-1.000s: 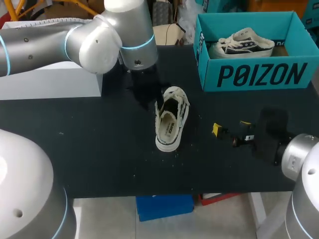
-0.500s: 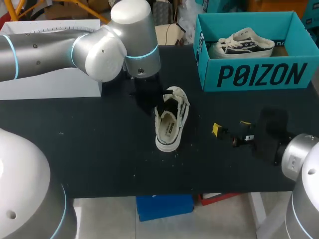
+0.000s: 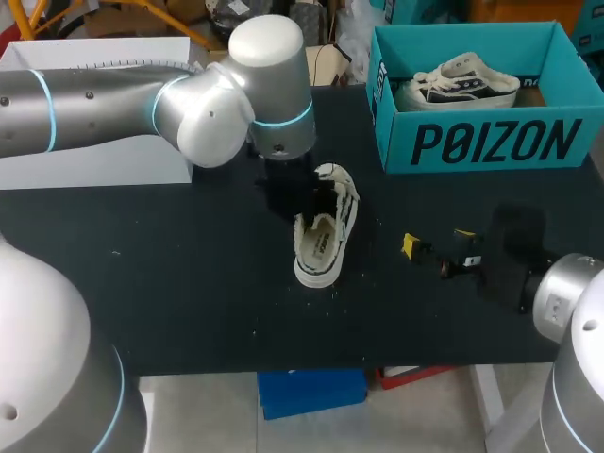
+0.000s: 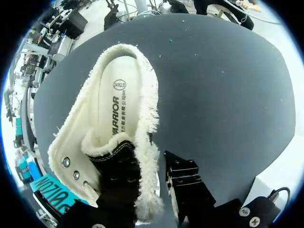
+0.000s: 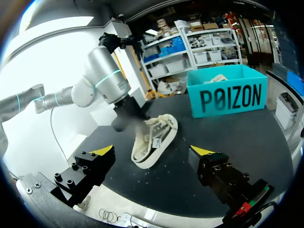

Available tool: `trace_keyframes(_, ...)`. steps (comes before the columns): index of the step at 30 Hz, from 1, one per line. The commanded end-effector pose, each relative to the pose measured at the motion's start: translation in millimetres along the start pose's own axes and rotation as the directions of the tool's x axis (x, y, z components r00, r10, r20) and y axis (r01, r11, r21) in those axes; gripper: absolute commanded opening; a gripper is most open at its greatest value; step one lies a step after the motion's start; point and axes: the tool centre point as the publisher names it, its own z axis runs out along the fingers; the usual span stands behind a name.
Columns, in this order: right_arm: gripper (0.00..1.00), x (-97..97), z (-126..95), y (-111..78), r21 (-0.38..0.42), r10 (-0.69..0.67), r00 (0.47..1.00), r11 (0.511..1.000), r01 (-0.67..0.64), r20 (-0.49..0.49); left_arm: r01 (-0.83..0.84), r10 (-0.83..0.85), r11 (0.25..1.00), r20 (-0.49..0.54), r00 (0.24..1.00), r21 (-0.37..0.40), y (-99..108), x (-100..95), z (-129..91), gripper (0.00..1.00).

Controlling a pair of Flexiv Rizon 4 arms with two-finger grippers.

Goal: Take the shoe out of the shoebox, open the shoe tongue, remove and reinsert the insole, then place the shoe into the shoebox

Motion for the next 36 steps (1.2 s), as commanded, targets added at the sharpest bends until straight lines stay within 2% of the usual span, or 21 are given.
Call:
trace_keyframes(1,1.00,1.6,1,-2.1,-0.007,0.001,1.000,1.000,-0.001,0.004,-0.002,0.002,1.000,0.008,1.000,-0.001,2,-1.4,5,0.00)
trace_keyframes(5,1.00,1.6,1,-2.1,-0.007,0.001,1.000,1.000,-0.001,0.004,-0.007,0.007,1.000,0.018,1.000,0.001,2,-0.6,-5,0.00)
trace_keyframes(9,1.00,1.6,1,-2.1,-0.007,0.001,1.000,1.000,-0.001,0.004,-0.024,0.024,0.999,0.007,1.000,-0.027,-2,0.1,-30,0.00)
trace_keyframes(18,1.00,1.6,1,-2.1,-0.007,0.001,1.000,1.000,-0.001,0.004,0.010,-0.005,0.993,0.038,0.999,-0.116,-3,-0.9,-112,0.00)
trace_keyframes(22,1.00,1.6,1,-2.1,-0.007,0.001,1.000,1.000,-0.001,0.004,0.143,-0.128,0.981,0.121,0.984,-0.130,6,3.5,-152,0.00)
trace_keyframes(23,1.00,1.6,1,-2.1,-0.007,0.001,1.000,1.000,-0.001,0.004,0.205,-0.184,0.973,0.179,0.966,-0.108,9,7.5,-163,0.00)
trace_keyframes(27,1.00,1.6,1,-2.1,-0.007,0.001,1.000,1.000,-0.001,0.004,0.410,-0.372,0.907,0.276,0.886,-0.094,20,27.8,-198,0.00)
trace_keyframes(30,1.00,1.6,1,-2.1,-0.007,0.001,1.000,1.000,-0.001,0.004,0.516,-0.460,0.848,0.315,0.830,-0.122,31,50.3,-223,0.00)
trace_keyframes(36,1.00,1.6,1,-2.1,-0.007,0.001,1.000,1.000,-0.001,0.004,0.686,-0.597,0.714,0.391,0.701,-0.138,45,117.5,-262,0.00)
